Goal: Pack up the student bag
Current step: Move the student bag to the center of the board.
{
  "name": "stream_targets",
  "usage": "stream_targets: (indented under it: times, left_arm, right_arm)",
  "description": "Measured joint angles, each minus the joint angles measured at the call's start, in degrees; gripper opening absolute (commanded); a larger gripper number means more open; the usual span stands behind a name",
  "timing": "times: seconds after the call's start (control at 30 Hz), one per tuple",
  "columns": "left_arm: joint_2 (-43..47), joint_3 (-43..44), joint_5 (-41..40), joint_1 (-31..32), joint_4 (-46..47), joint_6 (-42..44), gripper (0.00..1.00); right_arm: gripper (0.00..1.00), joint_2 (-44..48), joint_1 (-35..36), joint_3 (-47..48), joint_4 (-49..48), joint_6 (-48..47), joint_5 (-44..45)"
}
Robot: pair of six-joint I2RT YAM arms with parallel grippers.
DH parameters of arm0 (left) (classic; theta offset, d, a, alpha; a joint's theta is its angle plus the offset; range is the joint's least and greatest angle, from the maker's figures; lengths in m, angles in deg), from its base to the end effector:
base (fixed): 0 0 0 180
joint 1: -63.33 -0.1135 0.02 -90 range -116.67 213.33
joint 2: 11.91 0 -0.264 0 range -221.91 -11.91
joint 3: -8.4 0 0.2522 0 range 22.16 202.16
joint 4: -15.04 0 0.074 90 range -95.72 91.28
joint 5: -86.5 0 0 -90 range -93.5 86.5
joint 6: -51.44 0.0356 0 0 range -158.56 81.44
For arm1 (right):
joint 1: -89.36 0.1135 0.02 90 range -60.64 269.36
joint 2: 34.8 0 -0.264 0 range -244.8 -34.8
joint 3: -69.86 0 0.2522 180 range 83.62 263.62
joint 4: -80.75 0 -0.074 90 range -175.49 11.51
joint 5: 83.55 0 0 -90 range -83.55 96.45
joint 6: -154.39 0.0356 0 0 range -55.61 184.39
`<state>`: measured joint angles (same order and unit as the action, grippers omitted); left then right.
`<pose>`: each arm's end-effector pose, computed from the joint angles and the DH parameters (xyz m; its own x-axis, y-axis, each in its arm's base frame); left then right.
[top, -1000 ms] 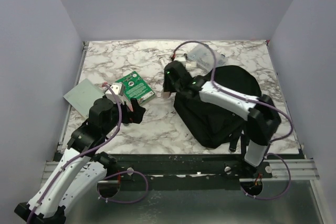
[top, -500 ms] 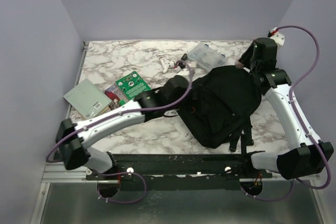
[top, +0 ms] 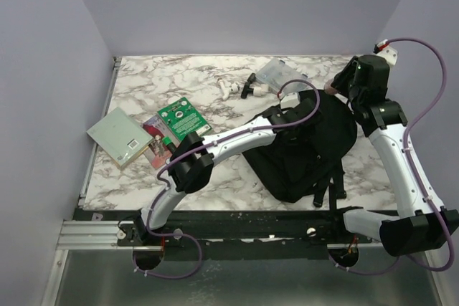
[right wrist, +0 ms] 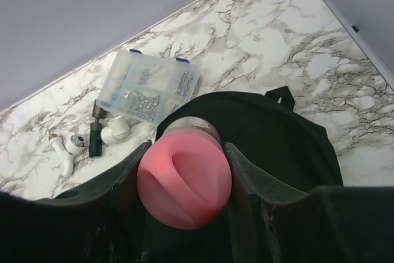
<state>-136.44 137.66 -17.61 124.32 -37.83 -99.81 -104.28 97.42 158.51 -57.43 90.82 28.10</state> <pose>0.2469 -0.4273 0.2710 -0.8482 -0.2238 -0.4802 0.0533 0.8657 -0.4977 0.2637 0.0241 0.4023 -0.2494 0.3825 -0.8897 0.3549 0.8909 0.2835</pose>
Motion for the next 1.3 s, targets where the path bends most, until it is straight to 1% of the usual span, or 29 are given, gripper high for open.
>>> stream_targets:
  times: [0.07, 0.17, 0.2, 0.3, 0.47, 0.57, 0.7, 0.8, 0.87, 0.93, 0.97, 1.13, 1.27, 1.3]
  left_arm:
    - [-3.2, 2.3, 0.1, 0.0, -2.2, -2.5, 0.74]
    - [-4.8, 2.4, 1.0, 0.0, -4.3, -4.9, 0.73]
    - [-4.8, 1.6, 1.5, 0.0, -4.5, -5.3, 0.72]
    - [-4.5, -2.2, 3.9, -0.3, -4.8, -4.1, 0.74]
    - [-2.5, -12.6, 8.9, -1.1, -2.7, 6.7, 0.74]
    - [4.6, -22.7, 10.2, -1.7, -0.3, 14.0, 0.78]
    - [14.3, -37.0, 8.7, -2.3, 3.1, 20.9, 0.81]
    - [20.4, -44.1, 8.8, -3.5, 3.8, 24.9, 0.82]
    - [21.6, -44.5, 9.2, -4.6, 3.7, 26.5, 0.82]
    - [21.4, -42.9, 9.1, -5.7, 3.9, 26.6, 0.80]
    - [20.7, -40.6, 8.7, -6.0, 2.9, 25.5, 0.79]
    - [14.7, -29.0, 4.9, -5.4, 1.3, 19.6, 0.69]
    - [12.2, -27.5, 1.6, -4.4, -0.3, 14.9, 0.60]
    - [11.7, -27.5, 0.7, -4.1, -0.9, 13.6, 0.54]
  right_arm:
    - [0.00, 0.9, 0.0, -0.3, 0.1, 0.0, -0.8]
    - [0.01, 1.4, 0.0, -0.4, -0.2, 0.1, -2.0]
    - [0.01, 1.5, 0.0, -0.7, -0.5, 0.1, -2.4]
    - [0.01, 1.5, 0.0, -1.3, -0.5, 0.1, -3.3]
    - [0.01, 1.8, 0.0, -2.1, -1.6, 0.1, -5.0]
    - [0.01, 1.7, 0.0, -3.1, -1.7, 0.1, -5.9]
    - [0.01, 1.5, 0.0, -3.3, -1.9, 0.3, -7.6]
    - [0.01, 1.6, 0.0, -4.0, -2.1, 0.5, -9.0]
    - [0.01, 1.6, 0.0, -4.1, -1.9, 0.5, -9.4]
    - [0.01, 1.6, 0.0, -4.1, -2.0, 0.5, -9.6]
    - [0.01, 1.6, 0.0, -4.1, -2.1, 0.5, -9.8]
    - [0.01, 0.9, 0.0, -4.0, -1.9, 0.7, -11.1]
    - [0.00, 1.1, 0.0, -4.1, -2.0, 0.7, -11.5]
    - [0.01, 1.1, 0.0, -4.1, -2.0, 0.7, -11.5]
